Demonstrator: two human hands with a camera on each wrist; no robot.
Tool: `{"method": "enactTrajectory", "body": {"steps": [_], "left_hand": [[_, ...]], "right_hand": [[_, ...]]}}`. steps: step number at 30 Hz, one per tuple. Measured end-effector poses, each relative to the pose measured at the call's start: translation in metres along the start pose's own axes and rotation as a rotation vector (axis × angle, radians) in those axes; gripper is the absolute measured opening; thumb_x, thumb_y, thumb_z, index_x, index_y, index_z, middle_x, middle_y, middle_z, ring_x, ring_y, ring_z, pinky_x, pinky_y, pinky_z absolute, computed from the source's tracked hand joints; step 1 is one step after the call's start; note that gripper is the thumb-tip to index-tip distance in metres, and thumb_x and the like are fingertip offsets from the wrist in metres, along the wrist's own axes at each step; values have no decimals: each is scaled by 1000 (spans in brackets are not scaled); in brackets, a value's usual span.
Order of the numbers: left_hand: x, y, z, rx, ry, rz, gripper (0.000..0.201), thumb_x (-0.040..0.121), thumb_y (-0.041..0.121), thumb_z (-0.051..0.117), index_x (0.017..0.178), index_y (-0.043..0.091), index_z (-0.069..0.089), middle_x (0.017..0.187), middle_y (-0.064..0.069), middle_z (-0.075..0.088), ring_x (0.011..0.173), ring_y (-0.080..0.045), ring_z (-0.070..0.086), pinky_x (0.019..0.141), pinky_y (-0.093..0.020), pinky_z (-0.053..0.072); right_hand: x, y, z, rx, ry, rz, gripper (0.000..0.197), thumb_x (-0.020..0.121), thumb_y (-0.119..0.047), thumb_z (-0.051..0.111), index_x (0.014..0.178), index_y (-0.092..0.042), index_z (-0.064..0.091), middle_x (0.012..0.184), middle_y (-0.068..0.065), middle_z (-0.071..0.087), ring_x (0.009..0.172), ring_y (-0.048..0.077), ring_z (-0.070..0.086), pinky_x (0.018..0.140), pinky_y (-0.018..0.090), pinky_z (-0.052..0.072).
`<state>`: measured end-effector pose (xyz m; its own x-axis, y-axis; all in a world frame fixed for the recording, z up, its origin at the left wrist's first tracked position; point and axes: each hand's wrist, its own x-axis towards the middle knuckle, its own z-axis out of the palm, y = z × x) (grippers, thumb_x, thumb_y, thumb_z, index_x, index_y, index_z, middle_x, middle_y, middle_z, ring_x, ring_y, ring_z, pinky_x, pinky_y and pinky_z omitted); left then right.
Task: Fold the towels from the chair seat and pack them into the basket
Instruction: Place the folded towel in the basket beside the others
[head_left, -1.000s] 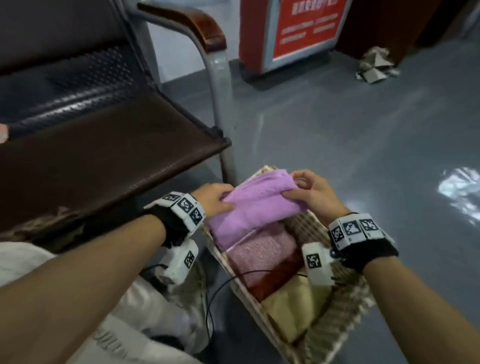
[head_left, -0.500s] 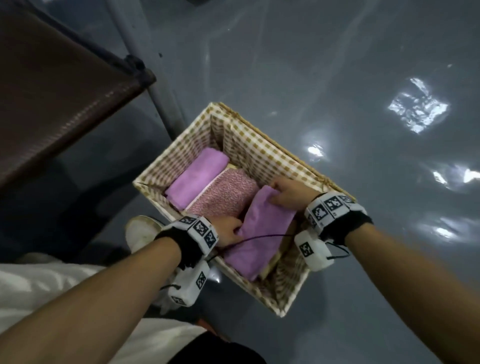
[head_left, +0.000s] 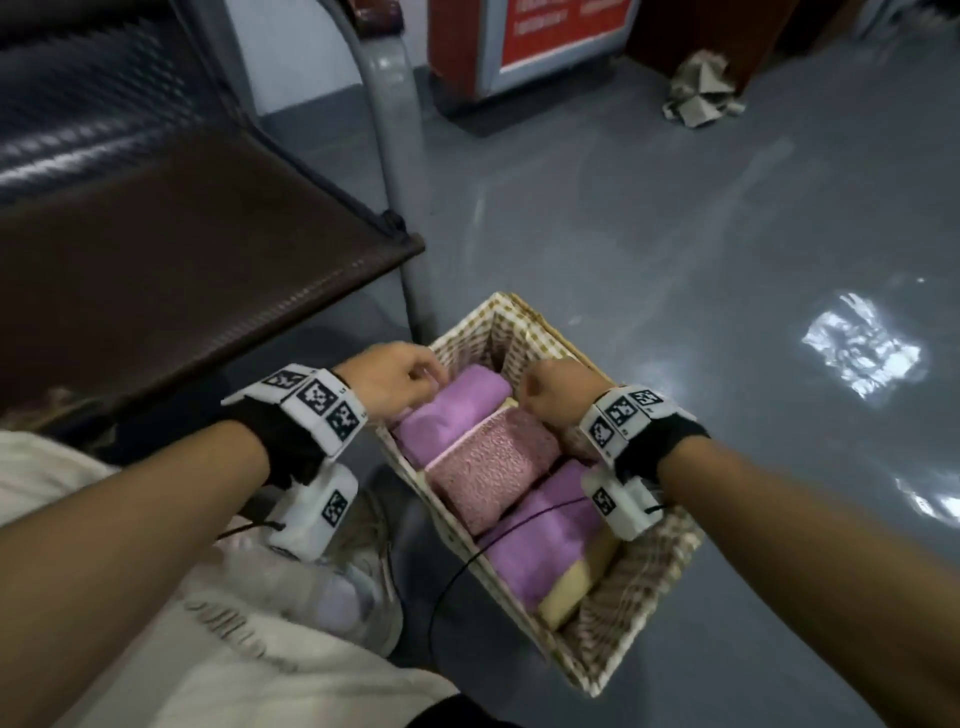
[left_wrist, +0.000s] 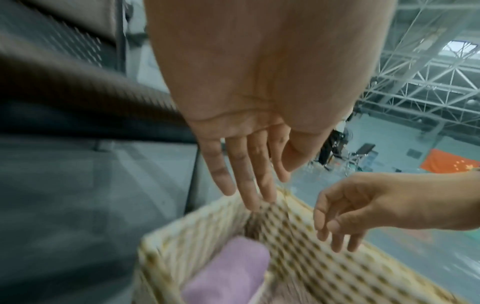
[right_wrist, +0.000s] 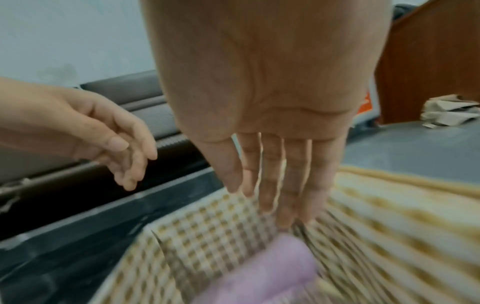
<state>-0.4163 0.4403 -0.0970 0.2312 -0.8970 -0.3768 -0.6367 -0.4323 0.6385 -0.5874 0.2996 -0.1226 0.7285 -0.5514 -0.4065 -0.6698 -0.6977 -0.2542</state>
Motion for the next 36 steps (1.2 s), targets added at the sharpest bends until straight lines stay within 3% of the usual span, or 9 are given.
{"method": "enactTrajectory", "body": {"steps": [3,6,10,14,16,24,30,33,36], "left_hand": [[-35,-1,-57,-15,165,30,16,87,10,59,97,19,66,96,-5,71,92,-21,66,88,-33,51],[-79,-13,-121,-38,379,12,12,85,17,63,90,28,66,92,2,71,89,-16,65,81,-28,50],[-149,-55,-195,-120,572,-44,11,86,21,62,84,32,64,85,7,71,80,-12,67,74,-31,52],[-222,-121,-235,-176,732,-143,14,87,15,61,87,28,64,83,5,69,77,-11,65,68,-26,48],[-256,-161,-241,-207,787,-228,12,88,12,60,90,23,65,89,-1,69,82,-15,64,75,-30,50],[-351,-297,-231,-89,759,-526,20,88,12,56,106,17,65,103,-1,68,96,-16,61,86,-27,47],[-390,-359,-211,-25,663,-612,27,85,9,57,111,10,63,105,-6,63,99,-20,60,76,-20,40],[-401,-372,-211,-90,673,-625,28,84,10,62,112,10,62,109,-5,63,101,-18,59,85,-25,45],[-405,-377,-209,-56,621,-606,31,85,9,61,115,7,61,113,-6,62,105,-19,58,88,-24,43]], "right_hand": [[18,-62,-48,-19,92,-164,21,88,-18,52,97,-7,68,101,15,69,97,31,62,83,35,49],[36,-139,-97,-34,160,-325,17,89,-17,54,97,-12,68,105,9,69,101,28,61,86,31,47],[51,-253,-145,-69,256,-523,16,89,-18,56,96,-16,70,99,5,71,96,23,63,76,24,43],[54,-373,-149,-89,249,-710,14,89,-19,56,93,-18,70,96,3,71,90,20,64,74,25,46],[53,-430,-135,-117,200,-798,15,89,-20,56,93,-18,70,95,3,70,89,19,64,74,26,48],[59,-584,-27,-201,2,-1049,16,87,-18,56,93,-12,69,96,8,70,90,25,63,80,37,52],[82,-619,45,-232,-238,-979,30,87,-37,64,96,-9,64,96,8,68,90,24,61,82,40,51],[81,-628,71,-231,-319,-1001,45,83,-49,66,83,-6,53,80,10,56,73,24,51,68,36,40],[76,-635,84,-307,-288,-1063,40,88,-40,63,77,-7,44,75,10,44,70,24,44,65,37,32]]}}
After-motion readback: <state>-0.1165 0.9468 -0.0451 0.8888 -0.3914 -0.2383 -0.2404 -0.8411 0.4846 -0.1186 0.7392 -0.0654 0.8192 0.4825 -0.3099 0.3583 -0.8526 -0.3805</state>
